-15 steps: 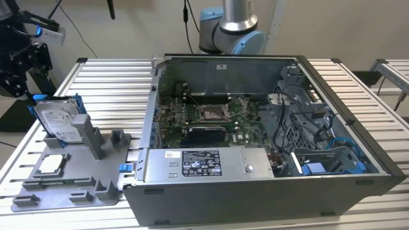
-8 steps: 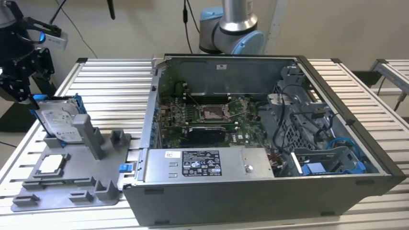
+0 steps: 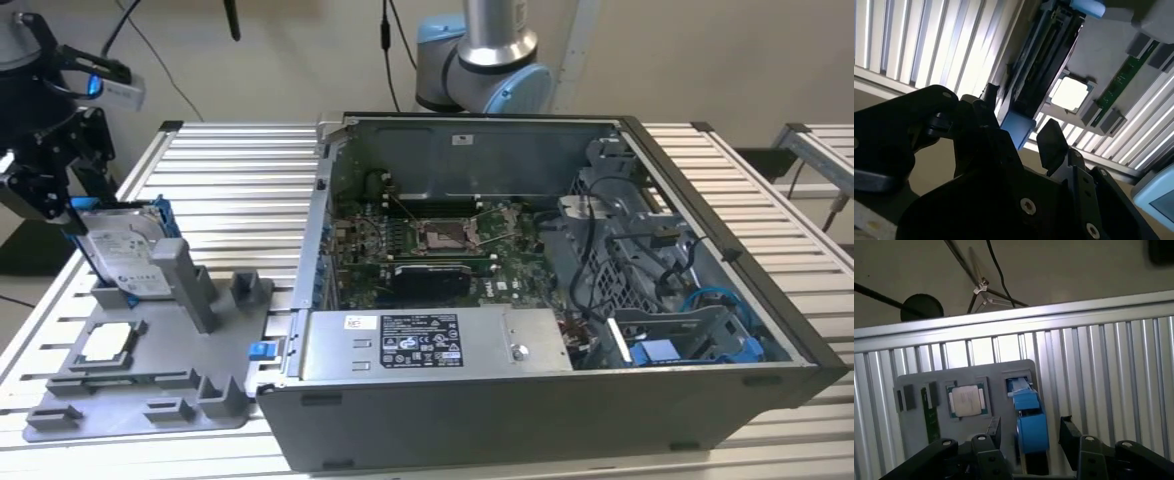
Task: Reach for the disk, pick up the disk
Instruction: 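Pick up the disk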
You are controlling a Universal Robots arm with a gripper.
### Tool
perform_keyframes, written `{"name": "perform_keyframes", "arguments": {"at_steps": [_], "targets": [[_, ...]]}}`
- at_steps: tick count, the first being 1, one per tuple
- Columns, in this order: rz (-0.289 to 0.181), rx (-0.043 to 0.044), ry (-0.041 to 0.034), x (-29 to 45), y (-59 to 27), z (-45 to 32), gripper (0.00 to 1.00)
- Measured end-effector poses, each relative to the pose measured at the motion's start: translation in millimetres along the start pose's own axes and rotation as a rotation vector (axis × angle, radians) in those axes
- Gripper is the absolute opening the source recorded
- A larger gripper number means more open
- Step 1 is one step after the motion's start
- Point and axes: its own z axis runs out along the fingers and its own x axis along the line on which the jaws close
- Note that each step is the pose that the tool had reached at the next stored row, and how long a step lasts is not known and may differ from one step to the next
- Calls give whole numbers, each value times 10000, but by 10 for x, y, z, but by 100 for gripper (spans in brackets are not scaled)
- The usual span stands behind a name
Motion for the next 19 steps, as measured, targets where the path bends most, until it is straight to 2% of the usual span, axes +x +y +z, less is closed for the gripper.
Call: {"name": "perform_keyframes", "arguments": {"at_steps": [8, 19], "targets": [[-224, 2, 6, 0, -1, 67, 100], [-411, 3, 10, -1, -5, 215, 100]]}}
